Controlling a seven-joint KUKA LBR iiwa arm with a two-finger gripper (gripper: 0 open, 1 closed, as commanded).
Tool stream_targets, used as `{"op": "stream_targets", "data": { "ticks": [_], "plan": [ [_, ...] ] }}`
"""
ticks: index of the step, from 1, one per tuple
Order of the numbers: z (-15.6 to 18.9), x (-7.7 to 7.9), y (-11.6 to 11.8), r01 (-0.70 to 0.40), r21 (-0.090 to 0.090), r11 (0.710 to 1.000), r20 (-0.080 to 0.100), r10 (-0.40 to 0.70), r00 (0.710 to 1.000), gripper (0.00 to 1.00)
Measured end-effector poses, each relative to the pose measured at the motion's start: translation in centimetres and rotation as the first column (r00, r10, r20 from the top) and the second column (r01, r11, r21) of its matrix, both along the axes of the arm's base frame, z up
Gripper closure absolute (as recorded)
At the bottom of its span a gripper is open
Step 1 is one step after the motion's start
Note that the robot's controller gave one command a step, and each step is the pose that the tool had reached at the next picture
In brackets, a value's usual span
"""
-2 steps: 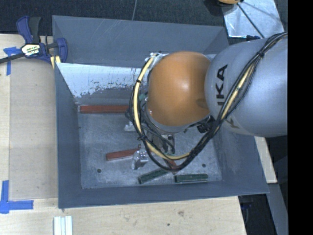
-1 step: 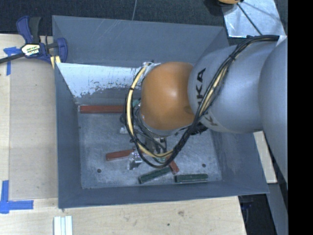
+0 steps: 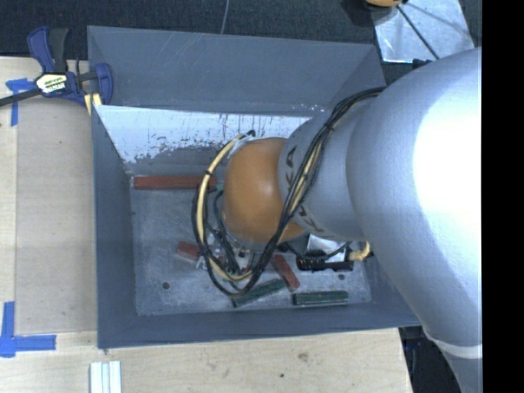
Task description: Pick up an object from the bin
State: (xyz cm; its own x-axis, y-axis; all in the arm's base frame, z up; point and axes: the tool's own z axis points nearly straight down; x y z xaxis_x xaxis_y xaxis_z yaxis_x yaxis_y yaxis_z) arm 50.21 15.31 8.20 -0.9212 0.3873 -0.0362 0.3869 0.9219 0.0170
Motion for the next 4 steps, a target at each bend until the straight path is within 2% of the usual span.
{"op": "stream_targets", "data": {
  "ticks": [1, 2, 3, 4],
  "plan": [
    [0.0, 0.0, 0.0, 0.001, 0.000, 1.000, 0.000, -0.001, 1.000, 1.00],
    [4.9, -1.2, -0.6, -0.023, -0.003, 1.000, -0.044, 0.023, 0.999, 1.00],
    [10.7, -1.1, -0.7, -0.022, -0.001, 1.000, -0.038, 0.022, 0.999, 1.00],
    [13.4, -0.5, -0.1, 0.006, -0.002, 1.000, -0.039, -0.006, 0.999, 1.00]
  ]
}}
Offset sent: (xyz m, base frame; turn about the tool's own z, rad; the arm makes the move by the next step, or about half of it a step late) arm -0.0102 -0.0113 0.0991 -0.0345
